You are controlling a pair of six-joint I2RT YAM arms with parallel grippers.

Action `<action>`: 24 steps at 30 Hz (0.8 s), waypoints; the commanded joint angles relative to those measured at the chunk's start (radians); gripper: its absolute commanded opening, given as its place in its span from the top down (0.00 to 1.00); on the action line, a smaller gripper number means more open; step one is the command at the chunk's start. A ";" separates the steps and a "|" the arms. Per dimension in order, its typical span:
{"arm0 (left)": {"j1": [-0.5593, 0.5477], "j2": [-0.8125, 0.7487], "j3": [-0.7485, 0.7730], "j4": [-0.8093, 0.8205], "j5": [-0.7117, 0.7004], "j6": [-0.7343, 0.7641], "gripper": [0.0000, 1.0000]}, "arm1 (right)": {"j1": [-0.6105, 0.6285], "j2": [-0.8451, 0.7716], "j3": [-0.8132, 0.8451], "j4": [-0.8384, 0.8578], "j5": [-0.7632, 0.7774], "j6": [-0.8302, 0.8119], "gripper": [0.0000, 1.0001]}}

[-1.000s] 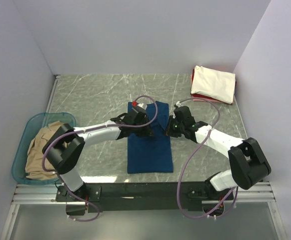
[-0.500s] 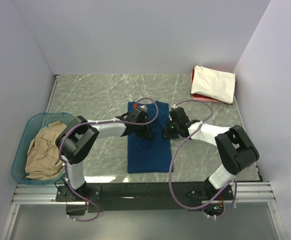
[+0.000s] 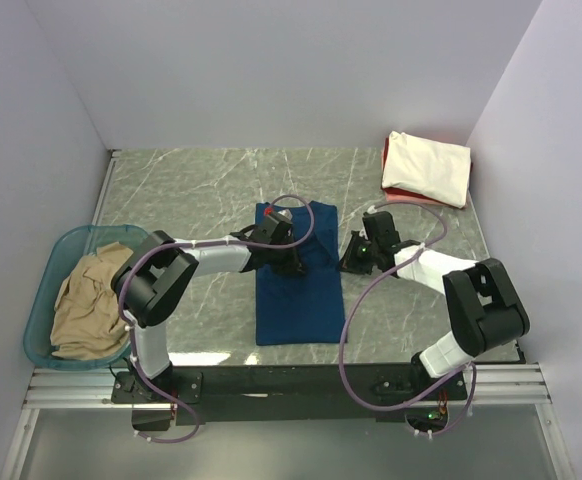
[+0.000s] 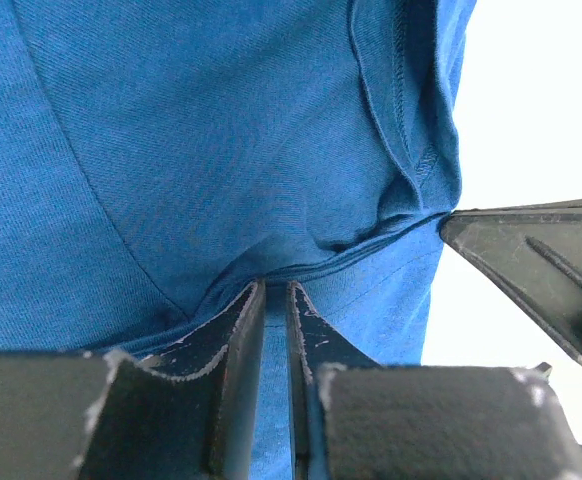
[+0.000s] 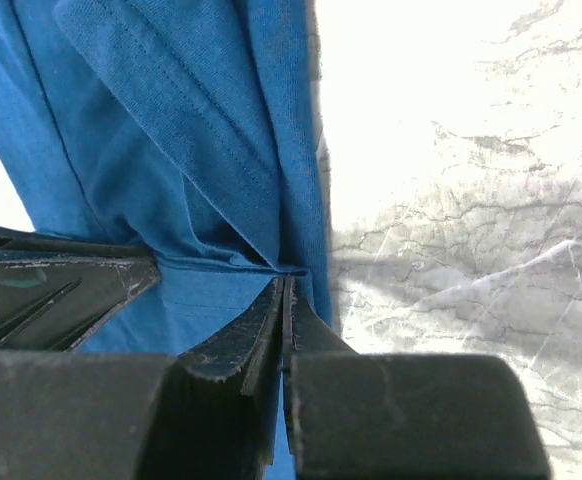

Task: Fold and stack the t-shirts
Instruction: Fold the folded rectangular tshirt in 1/3 of the way

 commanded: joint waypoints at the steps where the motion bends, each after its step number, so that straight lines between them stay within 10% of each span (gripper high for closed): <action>1: 0.007 -0.007 -0.018 -0.004 -0.017 0.005 0.80 | -0.011 -0.021 -0.012 0.043 -0.054 -0.012 0.93; 17: 0.021 -0.157 0.038 -0.113 -0.088 0.045 0.78 | -0.017 -0.031 -0.023 0.014 -0.039 -0.001 0.94; 24: 0.025 -0.375 -0.115 -0.174 -0.172 0.004 0.64 | -0.017 -0.249 -0.057 -0.076 -0.045 -0.019 0.72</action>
